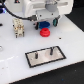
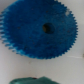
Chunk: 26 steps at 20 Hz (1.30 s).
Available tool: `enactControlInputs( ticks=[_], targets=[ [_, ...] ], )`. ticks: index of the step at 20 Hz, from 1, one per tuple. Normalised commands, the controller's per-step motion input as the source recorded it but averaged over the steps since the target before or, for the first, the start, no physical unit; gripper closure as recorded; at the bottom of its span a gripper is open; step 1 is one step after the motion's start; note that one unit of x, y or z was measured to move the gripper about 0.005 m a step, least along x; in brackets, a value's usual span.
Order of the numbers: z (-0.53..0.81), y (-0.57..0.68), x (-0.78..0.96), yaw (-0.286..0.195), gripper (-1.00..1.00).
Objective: Insert the blue gear onto the right peg, followed by the red gear
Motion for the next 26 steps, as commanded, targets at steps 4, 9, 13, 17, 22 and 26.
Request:
enactControlInputs(
  ticks=[4,9,13,17,22,26],
  targets=[
    [-0.19,-0.03,-0.27,0.0,1.0],
    [-0.01,-0.01,-0.09,0.0,1.0],
    [0.27,0.0,0.15,0.0,1.0],
    [0.39,0.0,0.25,0.0,1.0],
    [0.54,-0.07,0.56,0.0,1.0],
    [0.52,-0.15,0.73,0.0,1.0]
  ],
)
